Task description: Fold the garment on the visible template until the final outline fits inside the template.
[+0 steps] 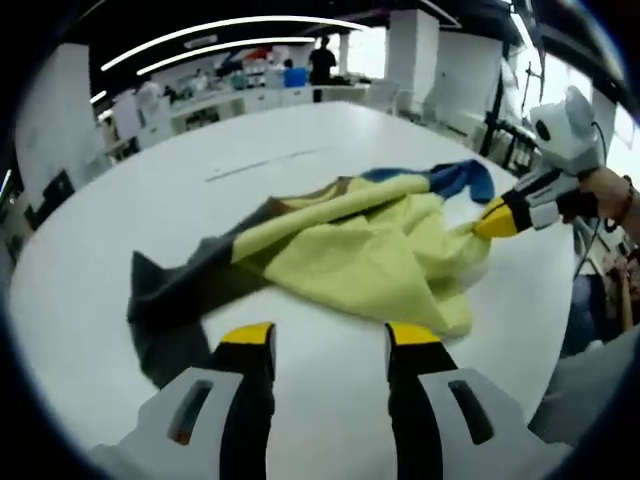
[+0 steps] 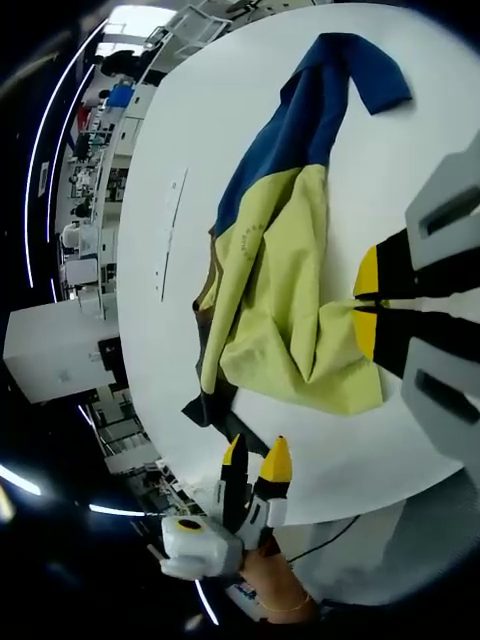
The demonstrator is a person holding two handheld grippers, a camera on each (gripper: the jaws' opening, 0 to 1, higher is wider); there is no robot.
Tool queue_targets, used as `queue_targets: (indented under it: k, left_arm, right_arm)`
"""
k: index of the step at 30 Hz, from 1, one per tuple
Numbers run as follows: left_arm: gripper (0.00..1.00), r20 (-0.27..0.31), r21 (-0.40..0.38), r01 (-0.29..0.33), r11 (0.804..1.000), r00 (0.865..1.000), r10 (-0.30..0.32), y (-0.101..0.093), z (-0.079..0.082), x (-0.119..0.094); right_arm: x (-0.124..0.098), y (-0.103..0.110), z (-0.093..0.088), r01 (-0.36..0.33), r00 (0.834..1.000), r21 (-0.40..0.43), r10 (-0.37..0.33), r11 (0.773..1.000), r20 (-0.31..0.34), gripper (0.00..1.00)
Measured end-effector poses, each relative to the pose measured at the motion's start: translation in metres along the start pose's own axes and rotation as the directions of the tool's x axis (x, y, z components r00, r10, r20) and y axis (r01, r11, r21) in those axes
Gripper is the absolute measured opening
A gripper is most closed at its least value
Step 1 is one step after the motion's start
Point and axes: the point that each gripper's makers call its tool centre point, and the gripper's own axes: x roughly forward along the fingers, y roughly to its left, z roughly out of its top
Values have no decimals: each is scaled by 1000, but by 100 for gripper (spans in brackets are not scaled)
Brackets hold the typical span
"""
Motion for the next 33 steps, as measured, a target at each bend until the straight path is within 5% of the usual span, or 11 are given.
queue_targets:
  k: [9,17,23,29,33]
  left_arm:
    - [45,-13,-44,34,998,999,-34,-36,2,14]
    - [33,-50,-22,67,997,996,-68,-71,-6,29]
    - [19,-80,-104,39,994,996,-47,-68,-16,42]
    - [0,-95,-102,39,994,994,-49,-63,-19,47]
    - [0,-93,-100,62,993,993,-71,-63,-18,47]
  right_arm:
    - [3,0,-8,5,1000,-16,-6,1000,-14,0]
    - [1,2,-8,-3,1000,-11,3,1000,-7,0]
    - [-1,3,-7,-8,1000,-8,8,1000,4,0]
    - [-1,2,-9,-8,1000,10,8,1000,8,0]
    - [-2,3,-8,-7,1000,9,7,1000,12,0]
